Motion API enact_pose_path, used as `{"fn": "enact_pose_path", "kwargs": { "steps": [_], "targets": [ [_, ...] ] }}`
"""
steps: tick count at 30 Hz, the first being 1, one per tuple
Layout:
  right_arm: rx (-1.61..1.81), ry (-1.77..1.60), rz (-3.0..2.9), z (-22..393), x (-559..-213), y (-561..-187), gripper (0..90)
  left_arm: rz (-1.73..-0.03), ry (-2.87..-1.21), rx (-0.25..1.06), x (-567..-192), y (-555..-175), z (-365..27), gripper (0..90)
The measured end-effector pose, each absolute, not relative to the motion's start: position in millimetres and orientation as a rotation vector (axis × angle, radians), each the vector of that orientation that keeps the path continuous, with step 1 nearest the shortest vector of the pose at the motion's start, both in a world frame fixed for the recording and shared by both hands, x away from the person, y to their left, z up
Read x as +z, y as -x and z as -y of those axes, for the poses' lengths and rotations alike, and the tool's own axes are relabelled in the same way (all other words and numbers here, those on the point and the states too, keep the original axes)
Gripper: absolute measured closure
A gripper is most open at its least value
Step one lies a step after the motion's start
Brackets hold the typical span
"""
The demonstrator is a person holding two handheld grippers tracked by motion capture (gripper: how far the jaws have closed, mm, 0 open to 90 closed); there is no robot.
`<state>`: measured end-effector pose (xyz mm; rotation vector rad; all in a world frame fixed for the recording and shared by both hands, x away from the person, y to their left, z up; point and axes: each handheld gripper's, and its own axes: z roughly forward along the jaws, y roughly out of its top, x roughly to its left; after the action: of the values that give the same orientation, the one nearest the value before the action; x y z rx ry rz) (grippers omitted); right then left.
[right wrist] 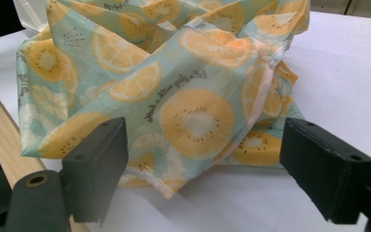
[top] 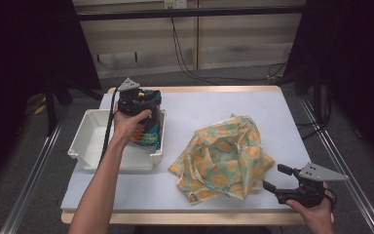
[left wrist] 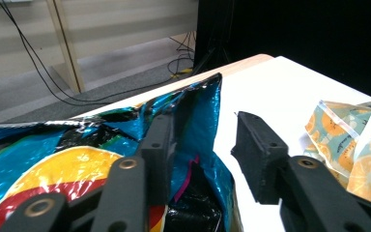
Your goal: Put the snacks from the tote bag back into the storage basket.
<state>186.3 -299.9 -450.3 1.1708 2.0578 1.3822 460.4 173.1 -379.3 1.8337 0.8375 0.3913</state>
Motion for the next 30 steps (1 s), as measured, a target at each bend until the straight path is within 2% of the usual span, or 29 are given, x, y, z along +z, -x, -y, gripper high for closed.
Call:
{"fn": "enact_pose_path", "kwargs": {
  "steps": [6,12,18,23,24,30],
  "targets": [
    [1.385,-1.170,-2.059,300.0,-450.3,-186.4,17.2,-0.847,-1.838,0.373,-379.9,-462.9,-176.1,50.1],
    [1.383,-1.166,-2.064,300.4,-450.6,-186.7,17.2,-0.874,-1.804,0.380,-373.3,-464.3,-178.9,35.2],
    [1.380,-1.166,-2.063,299.1,-451.7,-188.1,17.2,-0.873,-1.803,0.395,-364.9,-459.9,-185.0,35.8],
    [1.383,-1.166,-2.061,300.3,-451.1,-187.4,17.2,-0.829,-1.819,0.353,-364.7,-451.3,-192.6,48.5],
    [1.383,-1.166,-2.061,300.3,-451.1,-187.4,17.2,-0.817,-1.826,0.343,-364.9,-449.5,-193.7,48.5],
    [1.379,-1.165,-2.065,300.0,-451.4,-187.2,17.2,-0.753,-1.836,0.313,-368.7,-427.4,-207.9,76.9]
  ]
}}
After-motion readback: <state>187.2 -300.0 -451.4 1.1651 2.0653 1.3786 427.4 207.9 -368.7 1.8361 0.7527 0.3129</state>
